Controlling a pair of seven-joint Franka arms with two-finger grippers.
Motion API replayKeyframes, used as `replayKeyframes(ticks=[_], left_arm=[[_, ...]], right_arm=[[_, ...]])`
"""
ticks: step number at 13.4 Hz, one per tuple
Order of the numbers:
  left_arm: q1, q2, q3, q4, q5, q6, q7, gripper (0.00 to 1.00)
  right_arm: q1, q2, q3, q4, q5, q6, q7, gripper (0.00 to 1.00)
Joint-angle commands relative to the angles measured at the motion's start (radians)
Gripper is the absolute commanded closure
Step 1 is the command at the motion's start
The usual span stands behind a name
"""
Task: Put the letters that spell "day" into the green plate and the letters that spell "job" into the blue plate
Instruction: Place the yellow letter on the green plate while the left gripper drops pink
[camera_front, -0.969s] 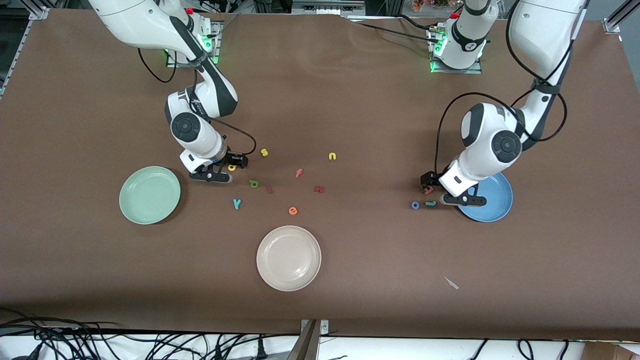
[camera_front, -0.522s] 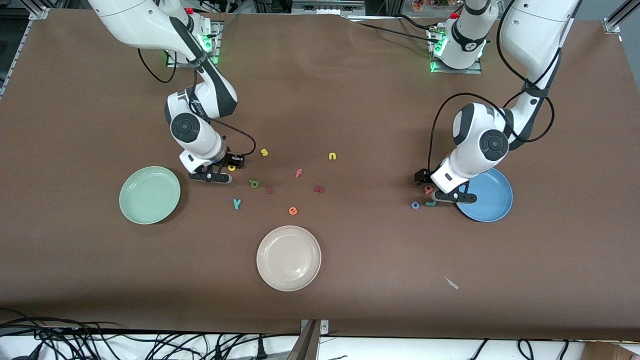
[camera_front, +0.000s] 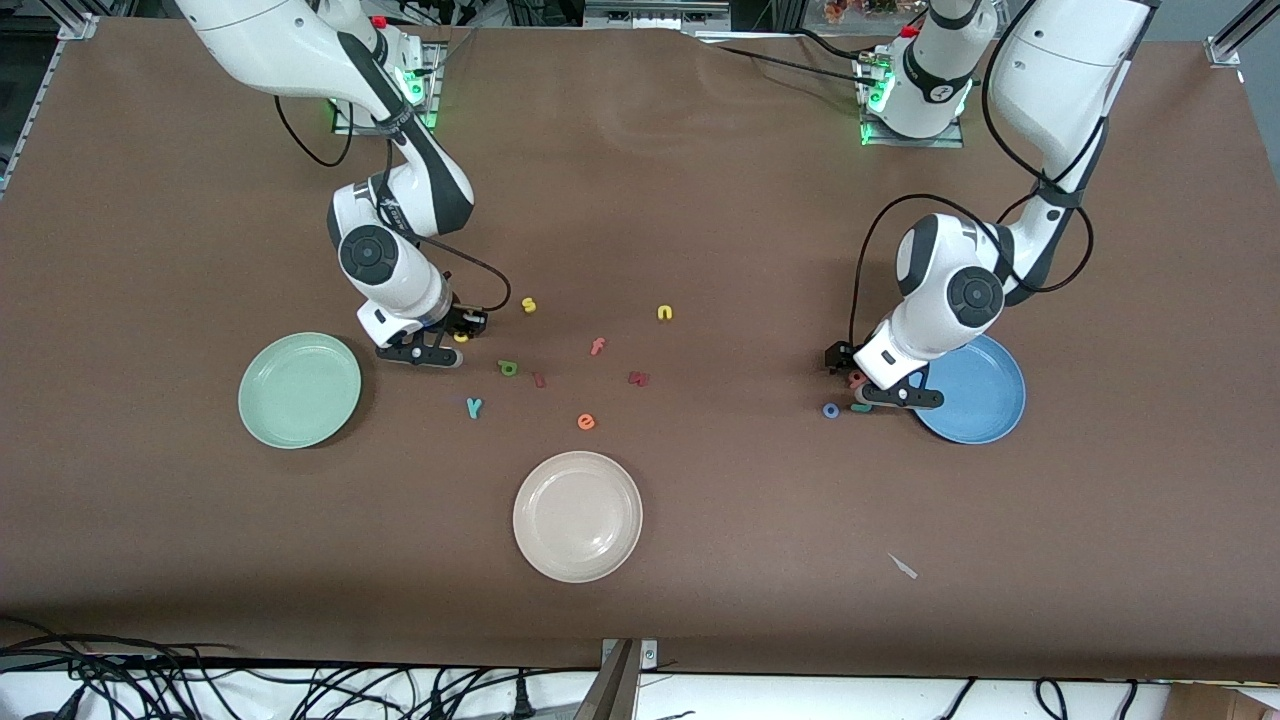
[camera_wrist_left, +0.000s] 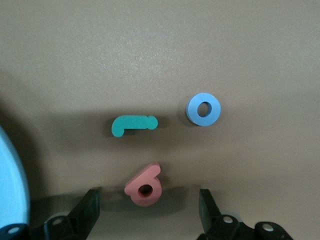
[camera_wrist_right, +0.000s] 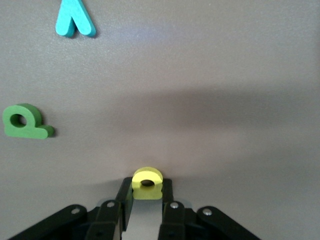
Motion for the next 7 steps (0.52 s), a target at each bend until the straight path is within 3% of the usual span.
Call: replayKeyframes(ticks=[1,4,7], left_arm=[[-0.012,0.014,0.006,0.013,-0.023,0.023,0.010,0.37],[-0.010,0.018,0.006,0.014,-0.023,0.027,0.017,0.52],[-0.010,0.018,0.008,0.014,-0.022,0.027,0.017,0.52]], right_arm=[[-0.004,0.011,0.005,0.010,0.002,0.006,0.010,0.81],[-0.004,0.008,0.005,0.029,0.006,-0.004,0.001,0.84],[-0.004,0.002,-0.012,0.123,0.002,-0.157,-0.018,0.85]])
